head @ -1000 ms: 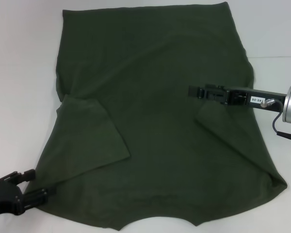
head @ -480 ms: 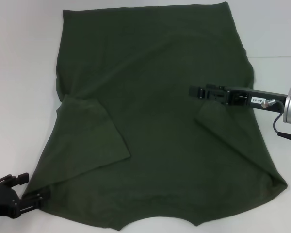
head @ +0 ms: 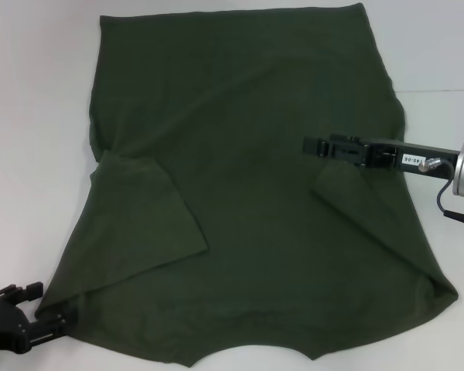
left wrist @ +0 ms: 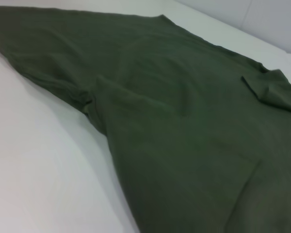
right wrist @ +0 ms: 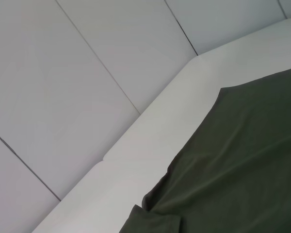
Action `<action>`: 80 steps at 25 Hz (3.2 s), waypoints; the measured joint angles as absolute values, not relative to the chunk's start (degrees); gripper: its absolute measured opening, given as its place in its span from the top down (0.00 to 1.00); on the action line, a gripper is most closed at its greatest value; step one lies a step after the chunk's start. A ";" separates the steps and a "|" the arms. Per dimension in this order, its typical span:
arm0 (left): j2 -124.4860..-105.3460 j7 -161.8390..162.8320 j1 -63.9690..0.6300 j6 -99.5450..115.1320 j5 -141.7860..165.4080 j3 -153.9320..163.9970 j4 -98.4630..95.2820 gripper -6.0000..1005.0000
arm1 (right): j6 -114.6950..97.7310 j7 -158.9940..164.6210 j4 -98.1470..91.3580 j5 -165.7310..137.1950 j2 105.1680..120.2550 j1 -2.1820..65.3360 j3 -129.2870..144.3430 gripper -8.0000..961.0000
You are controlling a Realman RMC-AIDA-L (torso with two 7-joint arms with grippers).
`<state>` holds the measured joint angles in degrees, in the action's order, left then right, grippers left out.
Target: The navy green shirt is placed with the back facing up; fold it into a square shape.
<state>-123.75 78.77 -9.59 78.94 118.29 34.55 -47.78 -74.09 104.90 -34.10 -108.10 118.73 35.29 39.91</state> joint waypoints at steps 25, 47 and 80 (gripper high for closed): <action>-123.75 79.25 -10.52 82.33 120.06 34.74 -47.77 0.16 | -74.38 104.60 -34.10 -107.10 118.65 35.26 39.90 0.05; -123.66 79.49 -11.72 83.03 120.07 34.93 -47.67 0.16 | -74.16 104.50 -34.10 -106.59 118.56 35.15 39.90 0.05; -123.76 82.04 -10.80 85.04 124.81 30.88 -50.56 0.19 | -74.36 104.41 -34.10 -106.43 118.56 35.29 39.90 0.06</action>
<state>-123.76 82.04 -10.80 85.04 124.81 30.88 -50.56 -74.36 104.41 -34.10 -106.43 118.56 35.29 39.90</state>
